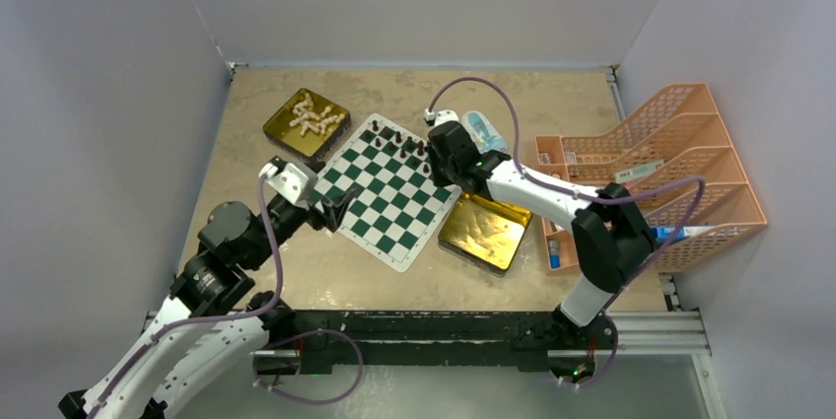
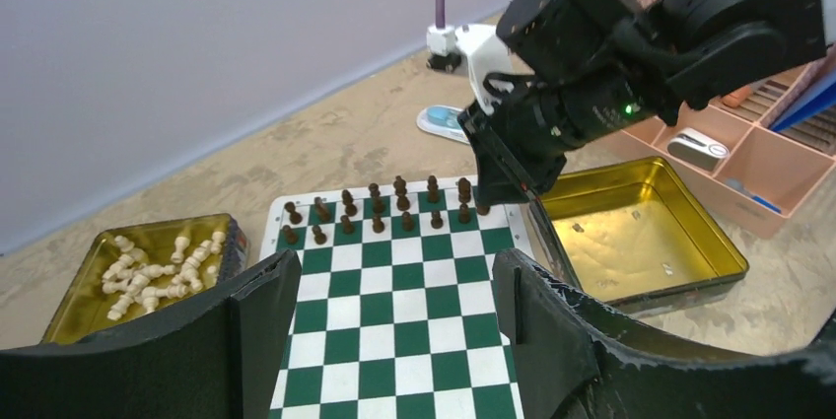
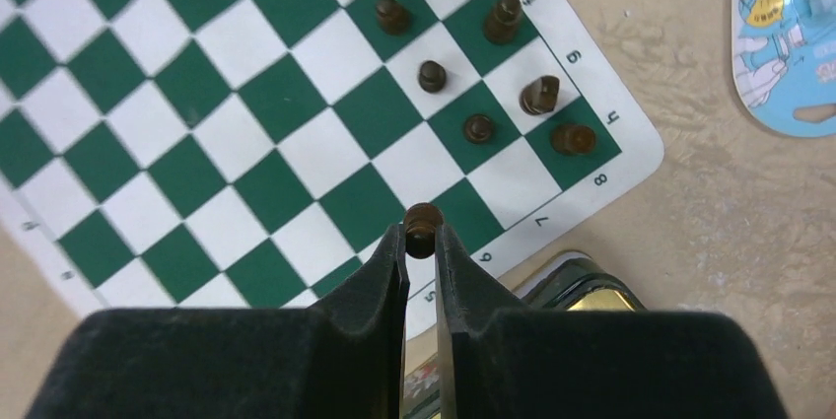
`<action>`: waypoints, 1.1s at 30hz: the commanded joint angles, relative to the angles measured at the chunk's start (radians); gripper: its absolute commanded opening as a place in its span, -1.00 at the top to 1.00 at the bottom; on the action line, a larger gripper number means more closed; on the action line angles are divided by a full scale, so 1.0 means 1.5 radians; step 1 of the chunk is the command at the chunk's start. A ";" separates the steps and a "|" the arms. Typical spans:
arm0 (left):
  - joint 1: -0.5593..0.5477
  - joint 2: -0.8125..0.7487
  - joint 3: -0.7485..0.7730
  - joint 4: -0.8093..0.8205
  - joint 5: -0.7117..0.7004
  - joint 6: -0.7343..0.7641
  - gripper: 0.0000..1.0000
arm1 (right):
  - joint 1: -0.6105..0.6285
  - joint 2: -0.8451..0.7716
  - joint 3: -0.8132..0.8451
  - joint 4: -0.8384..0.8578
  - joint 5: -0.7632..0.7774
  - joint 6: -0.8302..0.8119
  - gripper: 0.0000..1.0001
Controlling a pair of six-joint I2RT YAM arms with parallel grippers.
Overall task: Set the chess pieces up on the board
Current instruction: Place the chess piece on the chessboard.
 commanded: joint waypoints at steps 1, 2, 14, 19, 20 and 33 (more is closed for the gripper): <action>-0.001 -0.023 -0.009 0.019 -0.046 -0.012 -0.43 | 0.003 0.034 0.043 -0.022 0.078 0.010 0.82; 0.000 -0.027 -0.010 0.021 -0.046 -0.011 -0.44 | 0.003 0.045 0.044 -0.024 0.084 0.011 0.82; -0.001 0.003 -0.010 0.016 0.000 -0.015 -0.44 | -0.020 0.104 0.033 0.002 0.092 0.036 0.81; -0.001 0.006 -0.011 0.017 0.002 -0.015 -0.44 | -0.037 0.101 0.023 0.009 0.084 0.038 0.80; -0.001 0.006 -0.011 0.018 0.002 -0.015 -0.44 | -0.040 0.100 0.022 0.011 0.082 0.038 0.80; 0.000 0.015 -0.011 0.016 0.001 -0.017 -0.44 | -0.051 0.116 0.013 0.016 0.060 0.033 0.78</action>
